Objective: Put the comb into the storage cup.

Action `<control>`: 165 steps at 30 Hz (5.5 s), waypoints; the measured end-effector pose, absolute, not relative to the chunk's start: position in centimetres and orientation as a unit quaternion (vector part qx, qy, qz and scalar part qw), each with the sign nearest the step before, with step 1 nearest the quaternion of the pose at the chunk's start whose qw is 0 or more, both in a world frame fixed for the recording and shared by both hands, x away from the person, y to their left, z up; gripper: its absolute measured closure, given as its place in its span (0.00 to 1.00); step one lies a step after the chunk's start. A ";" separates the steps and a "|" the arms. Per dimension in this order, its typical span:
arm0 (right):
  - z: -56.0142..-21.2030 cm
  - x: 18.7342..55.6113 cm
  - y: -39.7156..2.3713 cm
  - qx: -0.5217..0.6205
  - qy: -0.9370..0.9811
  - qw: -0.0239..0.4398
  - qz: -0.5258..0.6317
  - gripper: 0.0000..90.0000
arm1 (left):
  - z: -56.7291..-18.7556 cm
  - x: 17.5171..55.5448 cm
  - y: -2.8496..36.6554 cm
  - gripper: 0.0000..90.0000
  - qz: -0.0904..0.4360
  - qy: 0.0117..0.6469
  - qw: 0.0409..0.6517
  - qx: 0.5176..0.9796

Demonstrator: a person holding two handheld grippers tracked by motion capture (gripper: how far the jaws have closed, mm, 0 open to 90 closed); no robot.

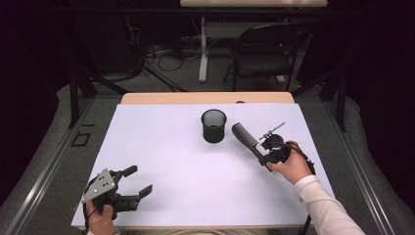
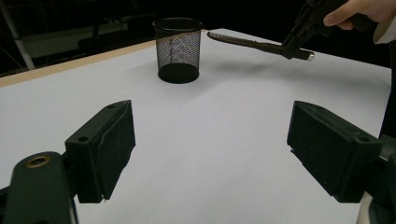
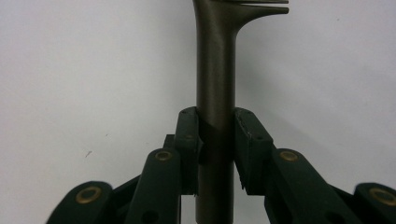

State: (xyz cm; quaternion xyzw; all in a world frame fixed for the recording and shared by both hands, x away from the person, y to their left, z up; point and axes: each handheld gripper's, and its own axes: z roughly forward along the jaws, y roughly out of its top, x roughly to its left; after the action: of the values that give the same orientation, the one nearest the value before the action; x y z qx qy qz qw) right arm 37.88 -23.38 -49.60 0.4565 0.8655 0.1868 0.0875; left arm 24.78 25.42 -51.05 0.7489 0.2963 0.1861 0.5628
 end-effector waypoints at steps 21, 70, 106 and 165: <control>-48.1 36.8 -23.6 0.448 0.855 0.119 0.232 0.81 | -51.1 25.0 25.0 0.17 0.178 0.299 0.561 0.751; -45.5 34.5 -17.9 0.372 0.845 0.166 0.346 0.81 | -51.0 25.3 24.2 0.17 0.189 0.308 0.543 0.758; -46.5 33.5 -15.1 0.329 0.815 0.251 0.406 0.81 | -50.7 25.2 22.5 0.28 0.197 0.293 0.542 0.763; -47.9 31.4 -14.2 0.291 0.793 0.312 0.434 0.81 | -42.5 32.1 19.7 0.47 0.105 0.377 0.575 0.718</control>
State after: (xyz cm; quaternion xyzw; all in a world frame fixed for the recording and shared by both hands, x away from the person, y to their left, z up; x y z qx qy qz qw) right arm 31.39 -14.23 -47.92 0.2912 0.7935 0.4337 0.3122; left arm 32.10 19.68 -42.48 0.7180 0.3772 0.1051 0.5755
